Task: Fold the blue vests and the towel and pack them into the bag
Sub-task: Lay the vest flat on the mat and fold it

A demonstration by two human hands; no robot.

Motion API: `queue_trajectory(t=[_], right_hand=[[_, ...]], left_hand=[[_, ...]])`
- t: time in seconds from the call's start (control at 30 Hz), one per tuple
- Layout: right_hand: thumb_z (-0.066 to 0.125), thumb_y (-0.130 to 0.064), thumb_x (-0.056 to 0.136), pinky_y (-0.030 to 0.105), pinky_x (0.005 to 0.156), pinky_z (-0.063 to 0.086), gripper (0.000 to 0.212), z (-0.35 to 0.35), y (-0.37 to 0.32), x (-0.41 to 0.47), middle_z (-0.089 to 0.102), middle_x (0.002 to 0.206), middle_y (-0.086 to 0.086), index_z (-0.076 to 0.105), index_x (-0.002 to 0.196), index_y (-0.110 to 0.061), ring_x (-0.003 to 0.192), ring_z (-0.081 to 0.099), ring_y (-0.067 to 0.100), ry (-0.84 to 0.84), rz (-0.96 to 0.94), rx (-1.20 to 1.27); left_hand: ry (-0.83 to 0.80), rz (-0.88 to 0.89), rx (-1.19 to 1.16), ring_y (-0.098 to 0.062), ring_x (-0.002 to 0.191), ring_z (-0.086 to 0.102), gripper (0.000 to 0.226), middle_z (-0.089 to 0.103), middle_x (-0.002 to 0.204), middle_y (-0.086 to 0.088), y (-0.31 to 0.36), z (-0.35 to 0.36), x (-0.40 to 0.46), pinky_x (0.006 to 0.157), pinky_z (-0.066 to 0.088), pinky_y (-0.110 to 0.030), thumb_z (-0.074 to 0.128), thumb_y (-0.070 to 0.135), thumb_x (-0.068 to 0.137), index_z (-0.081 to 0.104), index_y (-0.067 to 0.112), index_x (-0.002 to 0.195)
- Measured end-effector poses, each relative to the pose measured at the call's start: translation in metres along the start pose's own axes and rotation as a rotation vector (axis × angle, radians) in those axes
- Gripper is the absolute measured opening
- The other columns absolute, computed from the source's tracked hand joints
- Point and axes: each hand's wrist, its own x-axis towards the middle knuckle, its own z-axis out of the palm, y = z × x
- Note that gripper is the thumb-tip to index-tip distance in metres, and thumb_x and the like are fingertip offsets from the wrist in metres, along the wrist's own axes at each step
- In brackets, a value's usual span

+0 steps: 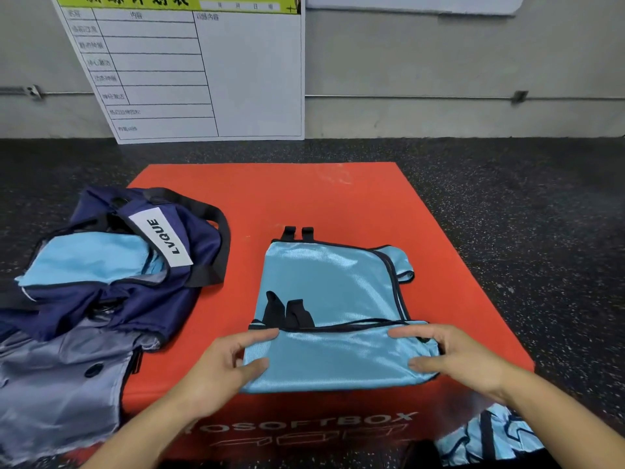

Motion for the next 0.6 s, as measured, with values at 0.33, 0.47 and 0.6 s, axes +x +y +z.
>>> queue_trajectory(t=[0.33,0.47,0.6], right_hand=[[0.08,-0.007,0.086,0.016,0.115,0.027,0.051,-0.016,-0.011,0.041,0.061,0.135,-0.028,0.073,0.122,-0.042,0.129,0.047,-0.015,0.076,-0.029,-0.029],[0.08,-0.009,0.086,0.021,0.118,0.028,0.052,-0.032,-0.014,0.065,0.062,0.135,-0.027,0.072,0.122,-0.045,0.13,0.048,-0.013,0.09,-0.035,-0.051],[0.08,-0.01,0.086,0.032,0.122,0.031,0.049,-0.044,-0.012,0.087,0.064,0.134,-0.024,0.072,0.123,-0.04,0.131,0.052,-0.006,0.084,-0.043,-0.094]], left_hand=[[0.016,0.086,0.173,0.004,0.067,0.06,0.045,0.071,0.093,0.018,0.005,-0.011,0.058,0.074,0.048,-0.015,0.07,0.014,0.095,0.063,0.044,0.128],[0.011,0.086,0.224,0.007,0.128,0.053,0.045,0.06,0.136,0.026,-0.004,-0.022,0.09,0.117,0.038,-0.034,0.069,0.017,0.096,0.063,0.039,0.134],[0.01,0.094,0.248,0.007,0.13,0.051,0.042,0.059,0.136,0.028,0.0,-0.026,0.118,0.118,0.038,-0.037,0.066,0.019,0.097,0.064,0.038,0.134]])
